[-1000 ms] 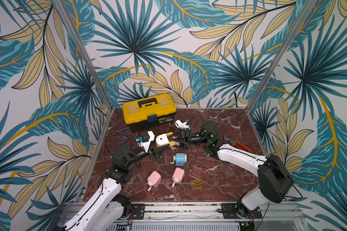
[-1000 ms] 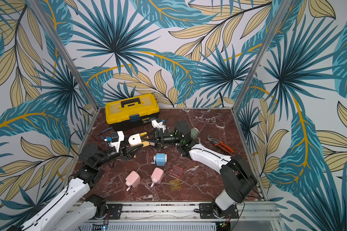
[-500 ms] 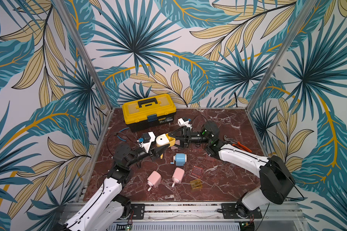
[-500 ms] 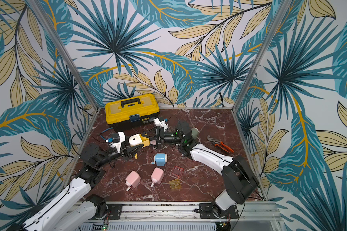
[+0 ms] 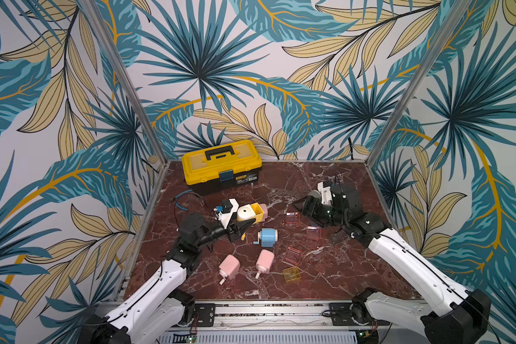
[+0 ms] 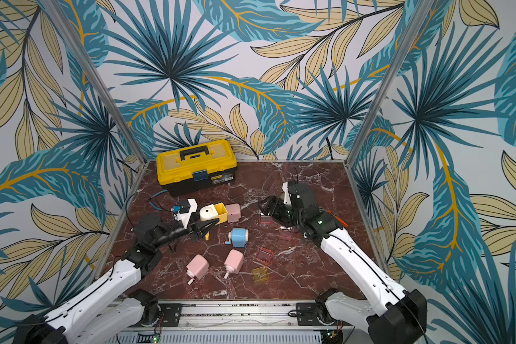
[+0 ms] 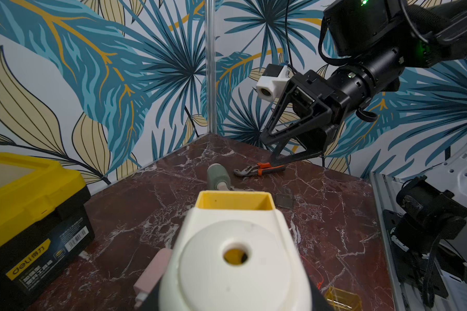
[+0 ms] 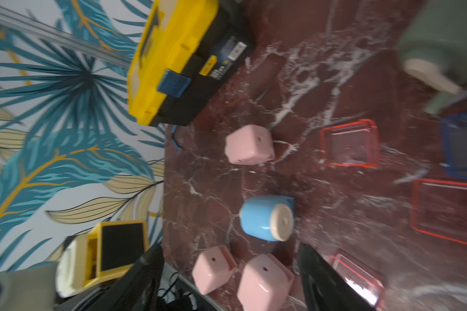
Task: Put the tray back into the pencil sharpener
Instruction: Pick up the pencil sharpener from the center of the board, then close the container of the pencil sharpener.
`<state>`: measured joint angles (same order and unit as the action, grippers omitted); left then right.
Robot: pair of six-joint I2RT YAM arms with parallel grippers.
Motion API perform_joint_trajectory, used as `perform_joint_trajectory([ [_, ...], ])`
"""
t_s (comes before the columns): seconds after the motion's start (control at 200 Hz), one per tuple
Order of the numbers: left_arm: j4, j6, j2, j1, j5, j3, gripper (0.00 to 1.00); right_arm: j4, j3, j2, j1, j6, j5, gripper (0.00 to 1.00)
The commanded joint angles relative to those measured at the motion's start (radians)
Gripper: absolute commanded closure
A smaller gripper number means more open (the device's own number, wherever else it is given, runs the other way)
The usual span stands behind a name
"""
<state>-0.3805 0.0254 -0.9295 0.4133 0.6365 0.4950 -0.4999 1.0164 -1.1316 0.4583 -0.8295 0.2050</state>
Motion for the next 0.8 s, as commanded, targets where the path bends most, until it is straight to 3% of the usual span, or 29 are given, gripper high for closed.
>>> perform_joint_trajectory([
  [0.0, 0.043, -0.055, -0.033, 0.040, -0.058, 0.066, 0.79, -0.289, 0.006, 0.027, -0.003, 0.101, -0.165, 0.21],
  [0.155, 0.177, -0.129, -0.052, 0.109, -0.152, 0.141, 0.81, -0.346, -0.003, 0.048, -0.002, 0.106, -0.191, 0.23],
  [0.19, 0.207, -0.132, -0.050, 0.122, -0.176, 0.157, 0.86, -0.353, -0.002, 0.047, -0.002, 0.111, -0.182, 0.24],
  [0.23, 0.241, -0.128, -0.050, 0.138, -0.205, 0.174, 1.00, -0.365, 0.001, 0.045, -0.001, 0.117, -0.175, 0.24],
  [0.406, 0.389, -0.160, -0.029, 0.276, -0.375, 0.240, 1.00, -0.411, -0.026, 0.063, 0.022, 0.169, -0.202, 0.27],
  [0.626, 0.737, -0.163, -0.044, 0.493, -0.579, 0.369, 1.00, -0.452, -0.054, 0.067, 0.070, 0.157, -0.232, 0.27],
  [0.796, 1.032, -0.129, -0.131, 0.728, -0.706, 0.525, 1.00, -0.446, -0.102, 0.071, 0.095, 0.133, -0.213, 0.28],
])
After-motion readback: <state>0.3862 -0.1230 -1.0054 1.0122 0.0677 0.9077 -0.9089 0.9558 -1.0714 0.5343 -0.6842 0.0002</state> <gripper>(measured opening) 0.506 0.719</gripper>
